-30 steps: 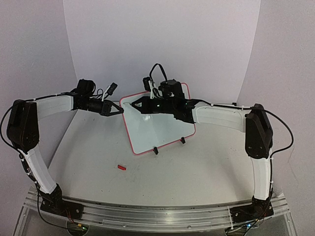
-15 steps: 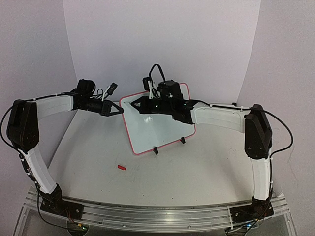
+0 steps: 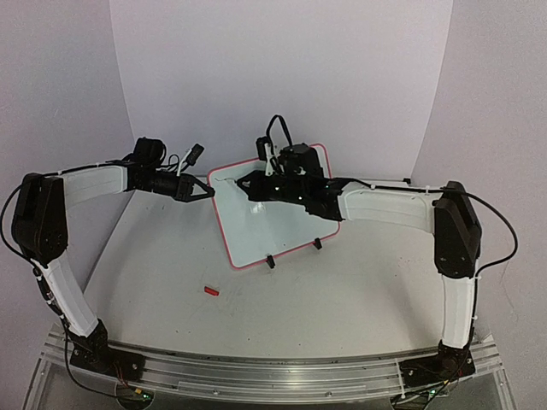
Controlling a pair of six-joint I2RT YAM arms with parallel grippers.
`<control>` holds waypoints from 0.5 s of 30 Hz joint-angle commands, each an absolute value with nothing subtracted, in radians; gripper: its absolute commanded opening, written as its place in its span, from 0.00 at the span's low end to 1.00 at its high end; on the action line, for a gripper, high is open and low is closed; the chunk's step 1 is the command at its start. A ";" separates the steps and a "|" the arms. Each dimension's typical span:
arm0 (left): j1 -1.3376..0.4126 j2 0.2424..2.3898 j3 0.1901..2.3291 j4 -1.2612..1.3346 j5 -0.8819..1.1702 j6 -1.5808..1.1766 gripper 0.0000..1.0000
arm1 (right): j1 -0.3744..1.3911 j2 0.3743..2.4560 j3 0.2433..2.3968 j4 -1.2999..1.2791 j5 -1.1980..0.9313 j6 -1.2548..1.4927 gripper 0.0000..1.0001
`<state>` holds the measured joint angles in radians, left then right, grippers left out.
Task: Write a sentence on the whiteboard
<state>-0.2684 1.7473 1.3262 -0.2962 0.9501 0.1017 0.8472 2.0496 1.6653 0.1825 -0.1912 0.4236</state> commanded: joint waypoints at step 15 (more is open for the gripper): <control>-0.296 1.713 1.341 -0.331 0.955 0.134 0.00 | 0.839 2.018 1.702 0.218 -0.377 0.363 0.00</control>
